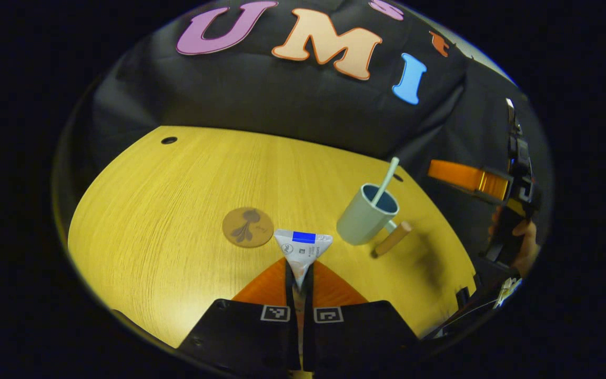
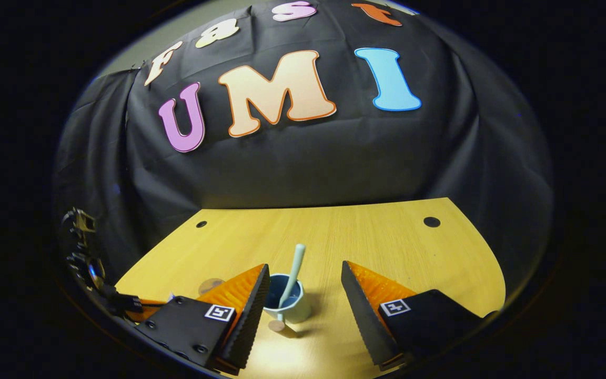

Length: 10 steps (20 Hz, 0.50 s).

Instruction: Put the toothbrush and toothpaste on the desktop into the cup, then pick up the cup and place it on the coaster on the desktop.

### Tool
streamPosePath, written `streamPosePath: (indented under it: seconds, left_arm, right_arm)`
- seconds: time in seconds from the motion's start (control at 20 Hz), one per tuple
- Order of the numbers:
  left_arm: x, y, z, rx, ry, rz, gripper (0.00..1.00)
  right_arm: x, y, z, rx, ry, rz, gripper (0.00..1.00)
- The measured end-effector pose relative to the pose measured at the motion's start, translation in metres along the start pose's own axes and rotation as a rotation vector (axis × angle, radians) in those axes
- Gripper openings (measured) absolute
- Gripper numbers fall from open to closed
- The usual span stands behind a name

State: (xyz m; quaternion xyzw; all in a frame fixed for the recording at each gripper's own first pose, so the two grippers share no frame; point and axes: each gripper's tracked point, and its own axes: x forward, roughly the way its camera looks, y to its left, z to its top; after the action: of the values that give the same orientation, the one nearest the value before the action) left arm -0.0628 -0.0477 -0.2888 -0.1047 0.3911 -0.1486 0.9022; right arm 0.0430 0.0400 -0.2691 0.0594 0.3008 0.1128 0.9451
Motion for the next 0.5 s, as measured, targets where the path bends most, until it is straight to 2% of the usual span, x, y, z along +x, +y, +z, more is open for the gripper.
streamPosePath:
  seconds: [0.5]
  left_arm:
    - [0.037, -0.076, 0.103, 0.012, -0.246, -0.156, 0.02]
  right_arm:
    - [-0.036, -0.046, -0.026, 0.031, 0.047, -0.052, 0.85]
